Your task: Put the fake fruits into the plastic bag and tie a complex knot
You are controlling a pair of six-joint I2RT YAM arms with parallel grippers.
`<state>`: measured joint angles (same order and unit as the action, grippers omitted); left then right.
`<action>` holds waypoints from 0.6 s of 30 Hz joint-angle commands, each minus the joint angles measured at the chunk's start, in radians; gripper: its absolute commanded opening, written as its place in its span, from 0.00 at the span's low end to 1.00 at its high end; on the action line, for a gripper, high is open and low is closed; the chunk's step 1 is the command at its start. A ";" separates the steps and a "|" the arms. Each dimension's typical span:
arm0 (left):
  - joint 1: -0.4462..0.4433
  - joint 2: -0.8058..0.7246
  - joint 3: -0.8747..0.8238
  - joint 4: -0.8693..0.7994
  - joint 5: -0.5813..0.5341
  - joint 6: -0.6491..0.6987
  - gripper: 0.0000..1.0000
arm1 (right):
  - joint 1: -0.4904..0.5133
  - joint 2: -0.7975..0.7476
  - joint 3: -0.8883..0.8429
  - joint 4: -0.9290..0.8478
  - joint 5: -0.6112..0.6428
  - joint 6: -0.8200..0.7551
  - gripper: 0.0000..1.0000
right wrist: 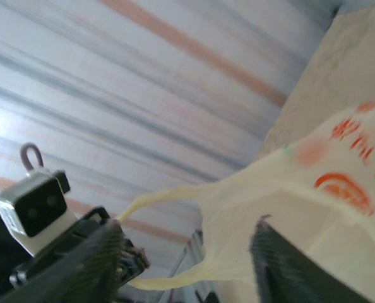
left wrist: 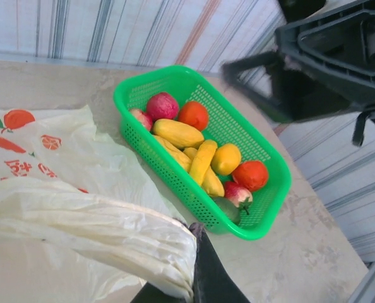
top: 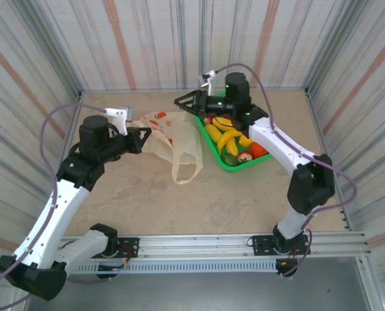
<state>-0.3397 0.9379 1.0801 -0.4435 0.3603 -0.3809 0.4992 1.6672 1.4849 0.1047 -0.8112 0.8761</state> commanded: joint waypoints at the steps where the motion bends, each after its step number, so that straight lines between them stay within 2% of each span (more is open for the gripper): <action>1: 0.040 -0.035 0.014 -0.065 0.092 0.020 0.00 | 0.006 -0.018 -0.011 -0.194 0.116 -0.187 0.36; 2: 0.046 -0.042 0.010 -0.076 0.096 0.025 0.00 | 0.017 0.003 0.012 -0.275 0.122 -0.234 0.27; 4: 0.048 -0.047 0.004 -0.091 0.111 0.035 0.00 | 0.048 0.033 0.044 -0.414 0.179 -0.320 0.16; 7: 0.053 -0.059 -0.013 -0.104 0.139 0.046 0.00 | 0.082 0.028 0.014 -0.522 0.428 -0.433 0.13; 8: 0.054 -0.063 -0.014 -0.118 0.136 0.051 0.00 | 0.077 0.025 0.003 -0.547 0.514 -0.451 0.17; 10: 0.060 -0.065 -0.007 -0.148 0.128 0.064 0.00 | 0.042 0.022 -0.015 -0.579 0.648 -0.457 0.36; 12: 0.060 -0.055 0.007 -0.179 0.121 0.078 0.00 | -0.003 0.030 -0.016 -0.622 0.754 -0.440 0.47; 14: 0.060 -0.040 0.012 -0.188 0.136 0.084 0.00 | -0.057 0.059 0.004 -0.686 0.801 -0.372 0.50; 18: 0.061 -0.031 -0.008 -0.151 0.157 0.084 0.00 | -0.115 0.097 0.008 -0.766 0.875 -0.126 0.50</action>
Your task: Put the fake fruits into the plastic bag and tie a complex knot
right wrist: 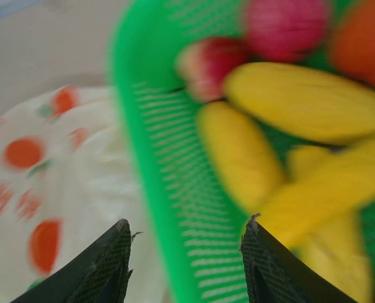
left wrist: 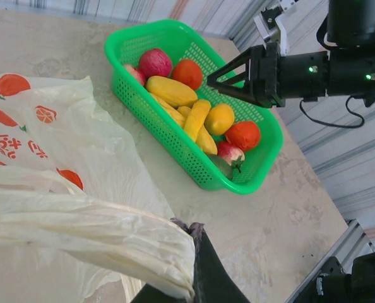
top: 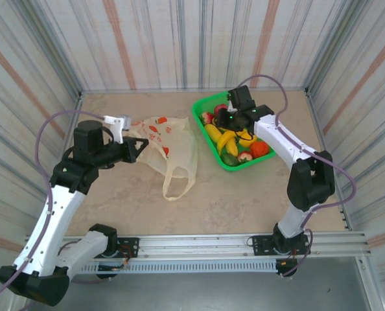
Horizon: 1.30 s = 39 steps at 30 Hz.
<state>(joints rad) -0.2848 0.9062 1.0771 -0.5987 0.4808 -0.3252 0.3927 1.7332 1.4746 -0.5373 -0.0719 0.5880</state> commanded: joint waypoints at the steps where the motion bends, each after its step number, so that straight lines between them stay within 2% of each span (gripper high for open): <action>1: 0.006 -0.003 -0.012 0.021 0.039 0.030 0.00 | -0.013 0.043 0.024 -0.145 0.145 0.218 0.50; 6: 0.004 -0.009 -0.040 0.069 0.045 0.052 0.00 | -0.052 0.097 0.030 -0.139 0.095 0.412 0.51; 11: -0.025 -0.019 -0.038 0.059 0.019 0.085 0.00 | -0.060 0.177 0.074 -0.131 0.076 0.532 0.67; 17: -0.048 -0.032 -0.026 0.036 0.002 0.104 0.00 | -0.077 0.270 0.095 -0.031 0.041 0.563 0.66; 22: -0.051 -0.035 0.004 0.008 -0.008 0.104 0.00 | -0.077 0.313 0.124 -0.014 0.053 0.550 0.55; 28: -0.026 -0.049 0.024 -0.048 -0.087 0.072 0.00 | -0.096 0.275 0.053 0.058 0.027 0.540 0.34; 30: -0.014 -0.050 0.018 -0.058 -0.096 0.058 0.00 | -0.103 0.235 0.014 0.102 0.006 0.536 0.29; 35: 0.017 -0.046 0.010 -0.065 -0.060 0.034 0.00 | -0.115 0.101 -0.071 0.222 -0.058 0.506 0.24; 39: 0.040 -0.033 0.018 -0.063 0.010 0.013 0.00 | -0.110 -0.037 -0.189 0.468 -0.182 0.385 0.18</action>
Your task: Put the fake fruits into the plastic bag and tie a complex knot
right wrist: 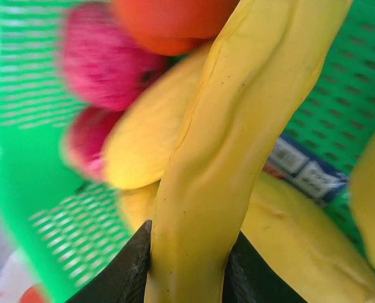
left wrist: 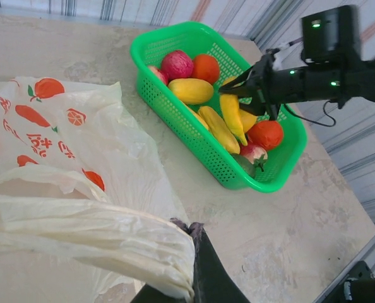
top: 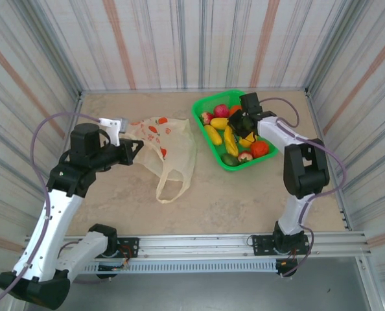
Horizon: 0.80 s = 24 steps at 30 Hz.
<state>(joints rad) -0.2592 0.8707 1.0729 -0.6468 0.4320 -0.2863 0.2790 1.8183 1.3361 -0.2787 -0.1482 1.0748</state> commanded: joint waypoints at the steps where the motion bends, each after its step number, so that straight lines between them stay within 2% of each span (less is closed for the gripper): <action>1: 0.017 0.003 0.026 -0.014 0.076 -0.030 0.00 | 0.011 -0.149 -0.075 0.262 -0.135 -0.137 0.18; 4: 0.021 0.001 0.045 -0.022 0.117 -0.024 0.00 | 0.053 -0.230 -0.125 0.397 -0.211 -0.225 0.15; 7: 0.022 -0.010 0.057 -0.052 0.091 -0.012 0.00 | 0.126 -0.266 -0.189 0.621 -0.319 -0.243 0.15; 12: 0.037 -0.014 0.058 -0.074 0.076 -0.005 0.00 | 0.288 -0.222 -0.194 0.814 -0.455 -0.380 0.19; 15: 0.040 -0.019 0.053 -0.064 0.093 -0.013 0.00 | 0.372 -0.159 -0.212 0.955 -0.459 -0.439 0.20; 18: 0.044 -0.016 0.053 -0.063 0.093 -0.003 0.00 | 0.441 -0.080 -0.186 1.088 -0.492 -0.418 0.19; 21: 0.052 -0.013 0.057 -0.055 0.104 -0.005 0.00 | 0.496 -0.017 -0.175 1.176 -0.452 -0.420 0.19; 24: 0.054 -0.007 0.072 -0.049 0.108 -0.008 0.00 | 0.543 0.052 -0.205 1.337 -0.400 -0.436 0.12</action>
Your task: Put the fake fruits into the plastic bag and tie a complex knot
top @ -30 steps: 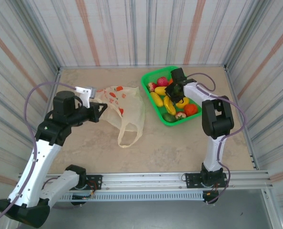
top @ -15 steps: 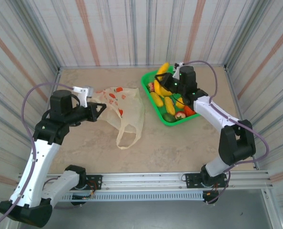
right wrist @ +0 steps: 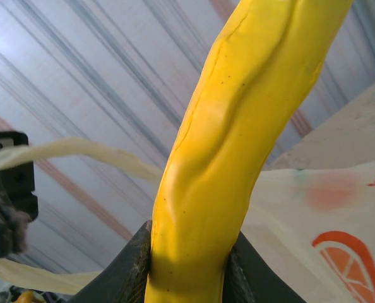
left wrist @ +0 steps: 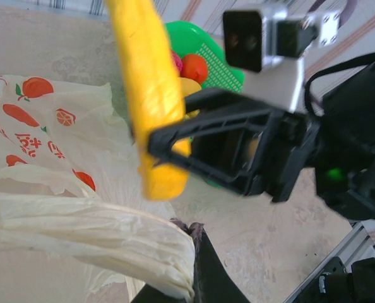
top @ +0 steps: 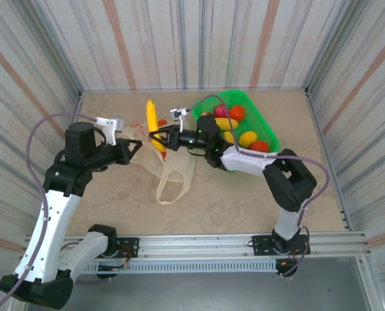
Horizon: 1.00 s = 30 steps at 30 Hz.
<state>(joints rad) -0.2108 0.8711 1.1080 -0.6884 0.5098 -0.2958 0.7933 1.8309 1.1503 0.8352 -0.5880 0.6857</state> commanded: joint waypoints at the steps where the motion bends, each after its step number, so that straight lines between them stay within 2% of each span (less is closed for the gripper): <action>1: 0.005 -0.004 0.046 -0.008 0.033 0.000 0.00 | 0.042 0.061 -0.030 0.270 0.066 -0.050 0.12; 5: 0.005 0.006 0.070 -0.003 0.049 -0.009 0.00 | 0.071 0.139 -0.035 0.414 0.131 -0.040 0.10; 17: 0.005 0.015 0.095 0.015 0.070 -0.031 0.00 | 0.110 0.212 -0.027 0.462 0.189 -0.007 0.10; 24: 0.005 0.031 0.167 -0.009 0.058 -0.008 0.00 | 0.141 0.198 -0.089 0.318 0.233 -0.278 0.10; 30: -0.012 0.080 0.318 -0.092 0.004 0.055 0.00 | 0.143 0.111 -0.138 0.117 0.432 -0.610 0.07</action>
<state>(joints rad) -0.2123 0.9447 1.3582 -0.7284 0.5423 -0.2916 0.9421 2.0106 1.0298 1.0626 -0.2825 0.3058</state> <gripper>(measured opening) 0.043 0.274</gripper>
